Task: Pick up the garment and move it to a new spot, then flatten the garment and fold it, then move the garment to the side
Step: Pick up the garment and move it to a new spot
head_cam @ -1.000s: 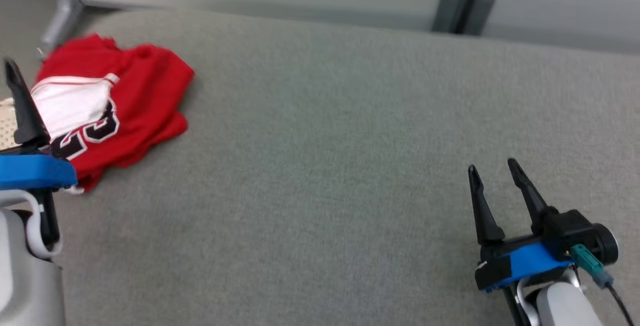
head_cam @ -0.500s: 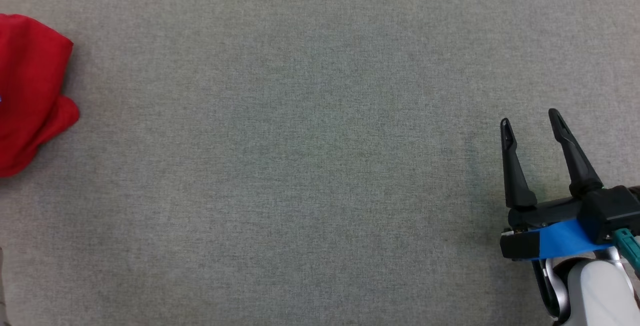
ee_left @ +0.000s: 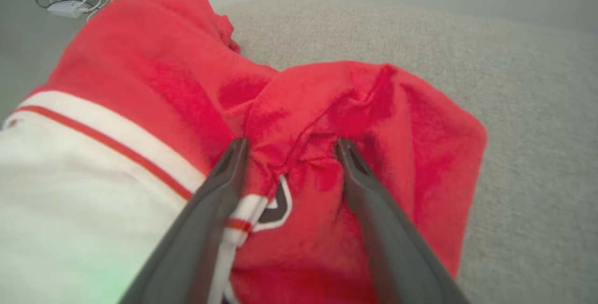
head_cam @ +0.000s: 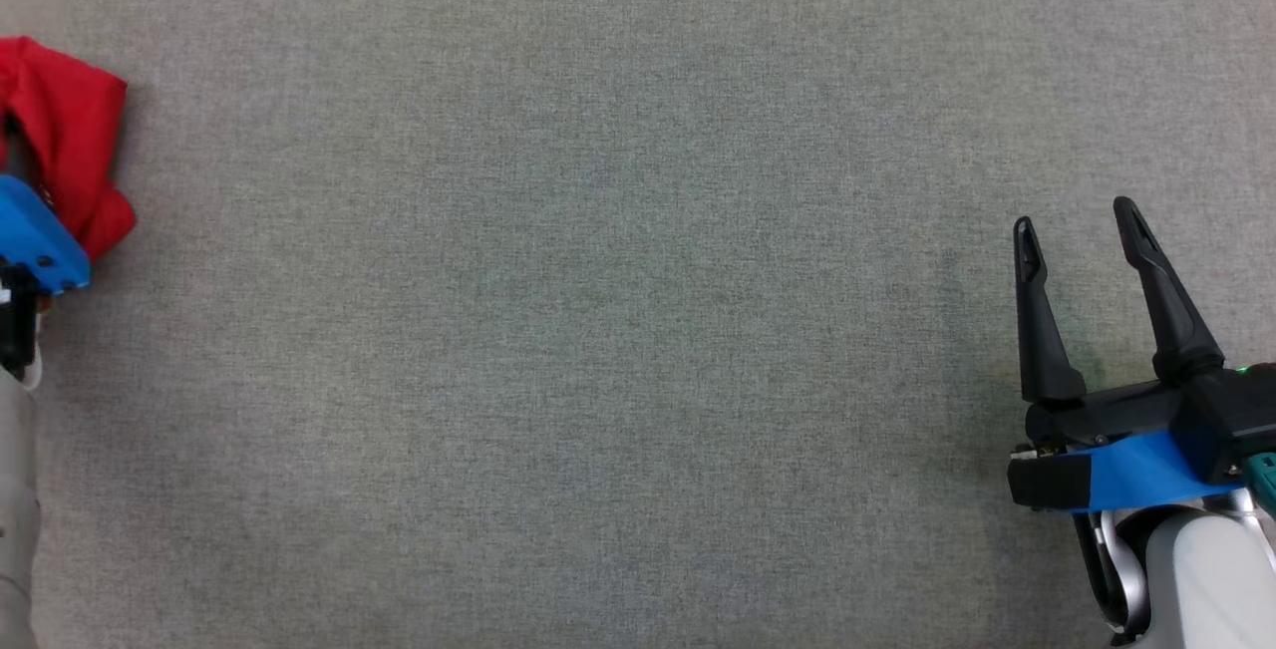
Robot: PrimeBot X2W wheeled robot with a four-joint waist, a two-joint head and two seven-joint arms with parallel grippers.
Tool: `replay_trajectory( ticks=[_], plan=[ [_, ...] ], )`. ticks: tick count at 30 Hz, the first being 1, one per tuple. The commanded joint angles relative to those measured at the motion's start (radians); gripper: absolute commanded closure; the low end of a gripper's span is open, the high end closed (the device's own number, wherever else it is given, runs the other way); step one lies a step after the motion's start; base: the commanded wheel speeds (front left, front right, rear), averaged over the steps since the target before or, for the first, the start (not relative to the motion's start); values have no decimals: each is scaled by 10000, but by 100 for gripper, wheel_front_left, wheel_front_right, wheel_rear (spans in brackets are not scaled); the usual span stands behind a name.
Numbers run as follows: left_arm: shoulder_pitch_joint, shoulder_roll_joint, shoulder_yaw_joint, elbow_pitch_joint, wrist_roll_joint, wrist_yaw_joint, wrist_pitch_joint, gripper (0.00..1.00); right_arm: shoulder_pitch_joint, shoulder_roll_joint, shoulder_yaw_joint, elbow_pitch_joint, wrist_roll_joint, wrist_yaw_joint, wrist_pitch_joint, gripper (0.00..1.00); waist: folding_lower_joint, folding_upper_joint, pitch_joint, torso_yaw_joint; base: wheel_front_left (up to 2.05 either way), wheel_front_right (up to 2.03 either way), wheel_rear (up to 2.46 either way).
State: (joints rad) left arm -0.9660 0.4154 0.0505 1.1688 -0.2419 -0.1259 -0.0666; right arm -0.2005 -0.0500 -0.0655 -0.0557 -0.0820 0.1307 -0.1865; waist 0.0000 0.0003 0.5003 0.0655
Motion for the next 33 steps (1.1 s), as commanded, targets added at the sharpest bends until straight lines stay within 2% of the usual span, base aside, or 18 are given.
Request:
replay_trajectory(
  ticks=[1,5,6,8,16,24,33],
  plan=[
    [-113,-119,-134,224,-133,-69,316,0,-124,-25,15,-42,51,1,-5,0,0,-3,-6,11,0,0,0],
    [-215,-162,-528,452,-535,-73,742,0,-159,-22,27,-52,78,1,17,0,0,-3,-10,44,0,0,0],
    [-177,-191,-611,494,-647,-74,817,31,-159,-21,37,-38,92,1,9,0,0,-3,-24,43,0,0,0],
    [-96,-105,-834,523,-755,-75,832,100,-149,-20,78,9,143,1,-28,0,0,-3,-81,21,0,0,0],
    [121,242,-1564,178,-1262,-44,-193,100,-2,-16,161,326,337,1,-328,0,0,-3,-647,-16,0,0,0],
    [-543,803,-2596,-594,-1165,-45,-1558,100,-49,-19,409,922,744,1,-634,0,0,-3,-1464,-40,0,0,0],
    [-1521,1099,-3519,-2549,-1000,-46,-1979,100,147,-19,573,1453,1312,1,-790,0,0,-3,-2401,-554,0,0,0]
  ],
)
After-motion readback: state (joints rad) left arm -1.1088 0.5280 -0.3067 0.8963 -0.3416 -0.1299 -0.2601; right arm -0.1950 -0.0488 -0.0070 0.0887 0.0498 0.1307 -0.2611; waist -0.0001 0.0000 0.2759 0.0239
